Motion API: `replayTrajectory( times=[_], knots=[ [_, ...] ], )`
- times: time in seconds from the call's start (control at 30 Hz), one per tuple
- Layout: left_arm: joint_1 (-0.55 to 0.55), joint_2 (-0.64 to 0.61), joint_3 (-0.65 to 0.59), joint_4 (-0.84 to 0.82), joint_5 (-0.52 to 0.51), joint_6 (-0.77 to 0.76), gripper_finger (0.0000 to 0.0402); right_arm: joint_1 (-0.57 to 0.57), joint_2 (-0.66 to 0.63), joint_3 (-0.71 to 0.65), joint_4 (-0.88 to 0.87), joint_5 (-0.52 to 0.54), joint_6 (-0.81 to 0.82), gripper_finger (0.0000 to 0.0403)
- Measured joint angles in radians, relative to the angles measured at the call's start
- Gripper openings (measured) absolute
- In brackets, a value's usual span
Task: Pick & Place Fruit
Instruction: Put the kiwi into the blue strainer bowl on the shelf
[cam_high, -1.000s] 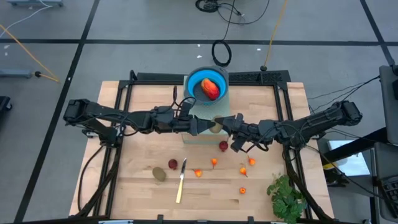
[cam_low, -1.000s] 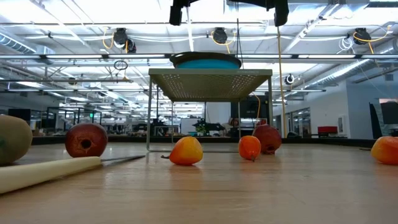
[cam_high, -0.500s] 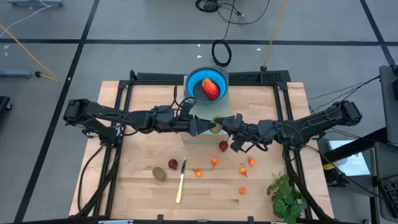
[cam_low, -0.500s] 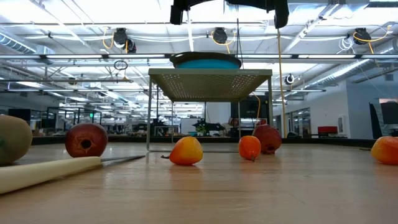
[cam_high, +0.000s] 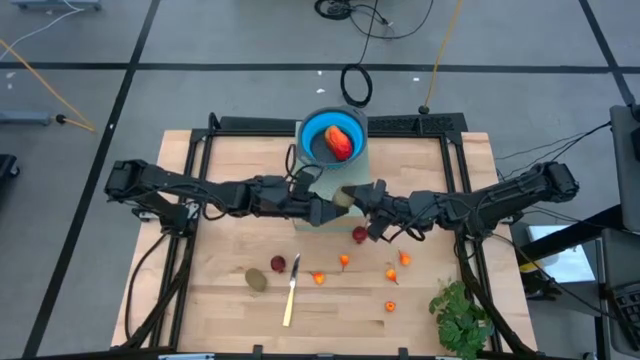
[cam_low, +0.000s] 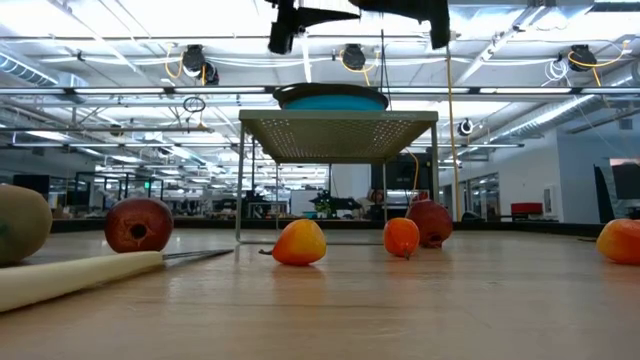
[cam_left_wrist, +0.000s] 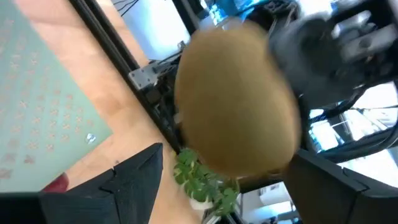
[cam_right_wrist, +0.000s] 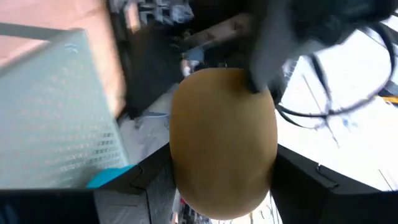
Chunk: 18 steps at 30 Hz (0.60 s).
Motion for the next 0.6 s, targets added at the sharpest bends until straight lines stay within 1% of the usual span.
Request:
replayTrajectory(
  times=[0.17, 0.47, 0.6],
  knots=[
    [0.018, -0.004, 0.001, 0.016, 0.022, -0.027, 0.0312, 0.000, -0.003, 0.001, 0.014, 0.012, 0.001, 0.0206],
    [0.032, -0.006, 0.000, 0.068, 0.004, -0.024, 0.0312, 0.002, -0.003, -0.001, -0.033, 0.004, 0.005, 0.0206],
    [0.035, -0.006, 0.000, 0.063, 0.026, -0.024, 0.0312, 0.002, -0.004, -0.001, -0.038, 0.005, 0.007, 0.0206]
  ],
)
